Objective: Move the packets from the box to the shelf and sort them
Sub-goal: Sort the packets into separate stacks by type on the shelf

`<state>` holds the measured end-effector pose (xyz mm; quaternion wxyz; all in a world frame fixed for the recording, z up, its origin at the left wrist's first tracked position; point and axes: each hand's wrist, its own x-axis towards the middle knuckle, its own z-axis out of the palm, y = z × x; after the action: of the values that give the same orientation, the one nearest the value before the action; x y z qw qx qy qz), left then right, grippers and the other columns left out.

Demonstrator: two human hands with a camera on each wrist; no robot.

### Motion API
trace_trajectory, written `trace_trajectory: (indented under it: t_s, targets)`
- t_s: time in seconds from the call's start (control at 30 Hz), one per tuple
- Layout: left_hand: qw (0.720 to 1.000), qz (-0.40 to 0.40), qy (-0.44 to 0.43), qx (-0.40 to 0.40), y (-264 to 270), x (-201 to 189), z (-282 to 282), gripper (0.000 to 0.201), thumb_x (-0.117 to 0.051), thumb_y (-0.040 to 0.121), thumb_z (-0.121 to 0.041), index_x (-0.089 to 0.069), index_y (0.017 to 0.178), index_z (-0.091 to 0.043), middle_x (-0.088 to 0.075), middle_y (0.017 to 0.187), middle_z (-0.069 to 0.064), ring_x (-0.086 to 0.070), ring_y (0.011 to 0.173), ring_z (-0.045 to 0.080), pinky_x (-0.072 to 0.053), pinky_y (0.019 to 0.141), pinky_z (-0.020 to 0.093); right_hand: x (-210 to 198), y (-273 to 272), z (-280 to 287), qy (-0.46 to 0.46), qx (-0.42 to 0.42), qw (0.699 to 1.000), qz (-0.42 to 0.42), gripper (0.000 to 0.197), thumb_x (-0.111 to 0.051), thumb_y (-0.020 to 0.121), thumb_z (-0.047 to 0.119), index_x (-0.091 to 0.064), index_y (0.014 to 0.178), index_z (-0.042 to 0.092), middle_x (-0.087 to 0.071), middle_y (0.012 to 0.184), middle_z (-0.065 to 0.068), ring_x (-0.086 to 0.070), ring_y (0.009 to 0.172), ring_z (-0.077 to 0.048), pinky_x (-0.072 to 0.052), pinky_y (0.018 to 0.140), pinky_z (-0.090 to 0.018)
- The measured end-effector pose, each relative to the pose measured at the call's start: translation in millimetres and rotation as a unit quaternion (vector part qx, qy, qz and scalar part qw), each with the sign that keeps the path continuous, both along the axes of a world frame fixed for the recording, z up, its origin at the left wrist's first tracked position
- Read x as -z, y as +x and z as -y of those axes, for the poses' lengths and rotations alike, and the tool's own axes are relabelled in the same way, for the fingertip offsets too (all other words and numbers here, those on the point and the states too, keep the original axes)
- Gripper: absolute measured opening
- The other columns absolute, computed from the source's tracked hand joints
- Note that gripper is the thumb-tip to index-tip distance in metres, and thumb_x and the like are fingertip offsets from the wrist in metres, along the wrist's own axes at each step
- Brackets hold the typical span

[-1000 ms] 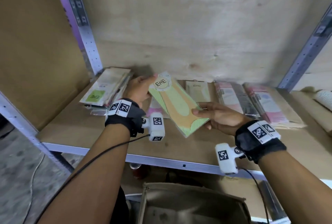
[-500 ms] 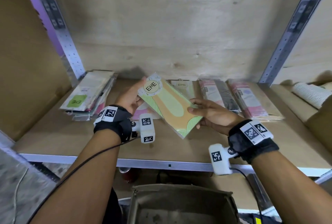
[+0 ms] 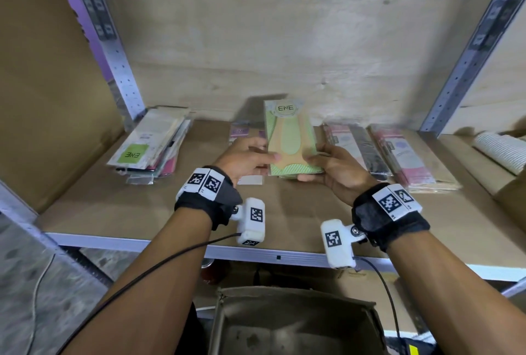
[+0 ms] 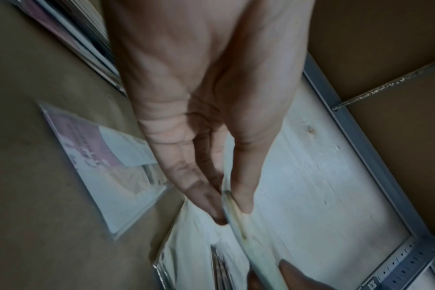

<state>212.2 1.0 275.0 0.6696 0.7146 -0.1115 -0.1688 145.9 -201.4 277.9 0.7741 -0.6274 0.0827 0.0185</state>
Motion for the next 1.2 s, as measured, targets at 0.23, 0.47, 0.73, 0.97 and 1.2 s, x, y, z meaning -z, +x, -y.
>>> trace_trajectory:
  t_s: [0.23,0.47,0.73,0.97,1.2]
  targets:
    - [0.995,0.046,0.027,-0.084,14,2,22,0.039,-0.08,0.081,-0.004,-0.068,0.118,-0.001,-0.069,0.098,0.011,-0.07,0.091,0.023,-0.061,0.076,0.029,-2,25,23,-0.265,0.058,0.963,0.005,0.043,-0.076,0.085,0.011,-0.061,0.124,0.001,-0.066,0.083,-0.002,-0.058,0.061,-0.011,-0.046,0.053,-0.027]
    - [0.994,0.034,0.086,-0.064,26,4,42,0.043,-0.071,0.083,0.008,-0.063,0.125,0.005,-0.07,0.109,0.02,-0.067,0.088,0.025,-0.058,0.087,0.035,-2,43,34,-0.389,0.099,0.915,-0.026,0.055,-0.081,0.079,0.013,-0.059,0.129,0.007,-0.07,0.108,-0.011,-0.067,0.095,-0.026,-0.057,0.084,-0.039]
    - [0.979,0.013,0.18,-0.09,33,11,50,0.032,-0.075,0.082,0.001,-0.069,0.114,0.001,-0.074,0.106,0.019,-0.073,0.1,0.028,-0.057,0.095,0.04,3,45,33,-0.477,0.093,0.872,-0.057,0.05,-0.082,0.076,0.01,-0.065,0.123,0.005,-0.065,0.122,-0.014,-0.063,0.11,-0.025,-0.054,0.095,-0.033]
    - [0.966,0.0,0.241,-0.094,32,12,55,0.036,-0.076,0.081,0.002,-0.07,0.117,-0.001,-0.072,0.113,0.018,-0.071,0.105,0.03,-0.057,0.096,0.04,2,43,26,-0.51,0.079,0.853,-0.082,0.037,-0.078,0.081,0.008,-0.069,0.116,0.006,-0.066,0.121,-0.014,-0.062,0.111,-0.025,-0.048,0.084,-0.024]
    - [0.955,0.03,0.281,-0.087,29,12,55,0.033,-0.076,0.082,-0.004,-0.072,0.114,0.001,-0.073,0.114,0.017,-0.07,0.107,0.031,-0.056,0.096,0.041,2,41,23,-0.516,0.054,0.851,-0.087,0.032,-0.076,0.082,0.008,-0.071,0.113,0.003,-0.067,0.12,-0.014,-0.062,0.104,-0.023,-0.044,0.081,-0.021]
